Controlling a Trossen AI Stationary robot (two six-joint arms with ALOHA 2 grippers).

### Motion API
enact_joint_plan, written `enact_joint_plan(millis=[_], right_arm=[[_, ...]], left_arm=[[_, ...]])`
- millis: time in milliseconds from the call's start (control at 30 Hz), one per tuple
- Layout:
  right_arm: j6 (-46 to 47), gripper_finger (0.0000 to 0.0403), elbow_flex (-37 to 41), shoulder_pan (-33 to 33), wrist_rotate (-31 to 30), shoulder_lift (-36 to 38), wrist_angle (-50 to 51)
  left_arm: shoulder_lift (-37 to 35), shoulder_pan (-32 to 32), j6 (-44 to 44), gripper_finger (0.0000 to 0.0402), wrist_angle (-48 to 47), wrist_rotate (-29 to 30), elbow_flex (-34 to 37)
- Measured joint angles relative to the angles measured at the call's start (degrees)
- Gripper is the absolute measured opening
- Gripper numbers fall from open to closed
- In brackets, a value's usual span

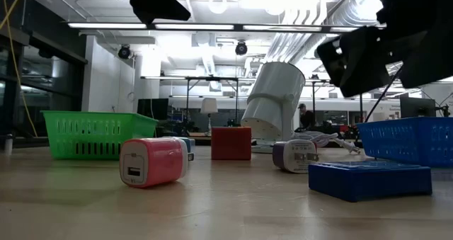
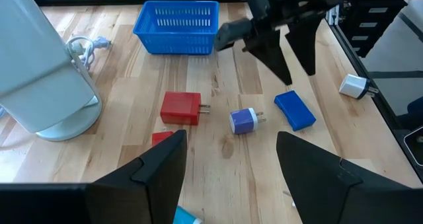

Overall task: Pick & Place Office items
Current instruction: Put the blue digital timer into the green bin

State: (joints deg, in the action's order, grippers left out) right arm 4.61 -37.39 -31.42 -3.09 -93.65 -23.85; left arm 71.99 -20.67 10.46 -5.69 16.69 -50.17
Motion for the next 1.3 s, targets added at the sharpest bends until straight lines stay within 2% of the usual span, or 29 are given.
enact_joint_plan(millis=[200, 533, 933, 1300], right_arm=[[0.56, 0.0181, 0.01, 0.00, -1.62, -2.50, -1.95], [3.60, 0.0235, 0.05, -0.11, -2.53, -2.53, -1.45], [7.29, 0.0231, 0.03, -1.92, -5.37, -5.17, 0.15], [10.83, 0.0232, 0.01, -2.28, -4.51, -9.32, -2.24]], left_arm=[[0.00, 0.00, -0.01, 0.0227, 0.00, 0.00, 0.00], [0.00, 0.00, 0.01, 0.0227, 0.00, 0.00, 0.00], [0.00, 0.00, 0.01, 0.0227, 0.00, 0.00, 0.00], [-0.02, 0.01, 0.02, 0.0227, 0.22, 0.00, 0.00]])
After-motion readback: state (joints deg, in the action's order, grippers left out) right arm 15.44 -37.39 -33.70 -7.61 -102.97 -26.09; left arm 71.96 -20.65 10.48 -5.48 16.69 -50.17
